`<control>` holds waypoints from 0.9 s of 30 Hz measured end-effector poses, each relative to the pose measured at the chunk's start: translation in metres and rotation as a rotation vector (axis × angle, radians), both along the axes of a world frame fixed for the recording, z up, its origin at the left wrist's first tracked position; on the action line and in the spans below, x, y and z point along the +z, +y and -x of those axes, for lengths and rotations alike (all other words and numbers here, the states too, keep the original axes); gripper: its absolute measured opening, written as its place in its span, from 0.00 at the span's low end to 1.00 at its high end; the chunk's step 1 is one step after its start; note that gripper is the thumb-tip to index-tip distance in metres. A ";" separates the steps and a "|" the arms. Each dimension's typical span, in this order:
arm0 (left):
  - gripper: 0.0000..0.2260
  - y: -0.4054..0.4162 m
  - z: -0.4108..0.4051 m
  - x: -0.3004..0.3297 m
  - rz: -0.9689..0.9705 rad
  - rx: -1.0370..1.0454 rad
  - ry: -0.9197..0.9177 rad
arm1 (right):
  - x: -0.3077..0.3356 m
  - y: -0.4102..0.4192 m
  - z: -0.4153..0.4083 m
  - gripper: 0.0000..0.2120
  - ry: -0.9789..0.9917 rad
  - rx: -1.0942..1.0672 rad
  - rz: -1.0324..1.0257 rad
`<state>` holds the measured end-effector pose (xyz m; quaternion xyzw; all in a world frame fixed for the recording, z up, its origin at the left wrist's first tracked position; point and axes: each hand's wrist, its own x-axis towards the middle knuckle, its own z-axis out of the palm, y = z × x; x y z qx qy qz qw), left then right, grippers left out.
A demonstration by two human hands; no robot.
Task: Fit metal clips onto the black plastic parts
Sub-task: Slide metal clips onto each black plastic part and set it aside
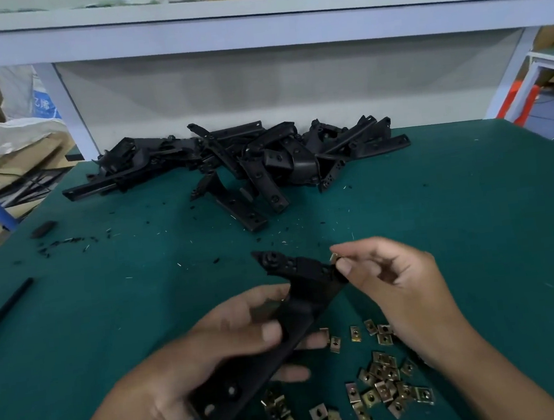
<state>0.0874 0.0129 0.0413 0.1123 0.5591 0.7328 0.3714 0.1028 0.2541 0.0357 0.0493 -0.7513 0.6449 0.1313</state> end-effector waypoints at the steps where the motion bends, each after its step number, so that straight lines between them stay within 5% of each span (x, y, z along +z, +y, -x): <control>1: 0.19 -0.002 0.001 -0.001 0.030 0.006 0.018 | -0.001 0.000 0.000 0.08 0.021 -0.013 -0.030; 10: 0.08 -0.019 0.002 0.007 0.951 0.108 0.924 | -0.005 -0.015 -0.011 0.07 0.280 0.069 -0.373; 13: 0.09 -0.007 -0.005 0.002 0.955 0.167 1.016 | -0.008 -0.018 -0.012 0.07 0.221 0.061 -0.355; 18: 0.25 0.009 -0.009 -0.011 0.975 0.196 1.126 | -0.008 -0.015 -0.007 0.06 0.067 0.093 -0.206; 27: 0.22 0.018 -0.008 -0.025 0.934 0.205 1.283 | -0.006 -0.014 -0.003 0.10 -0.023 0.167 -0.058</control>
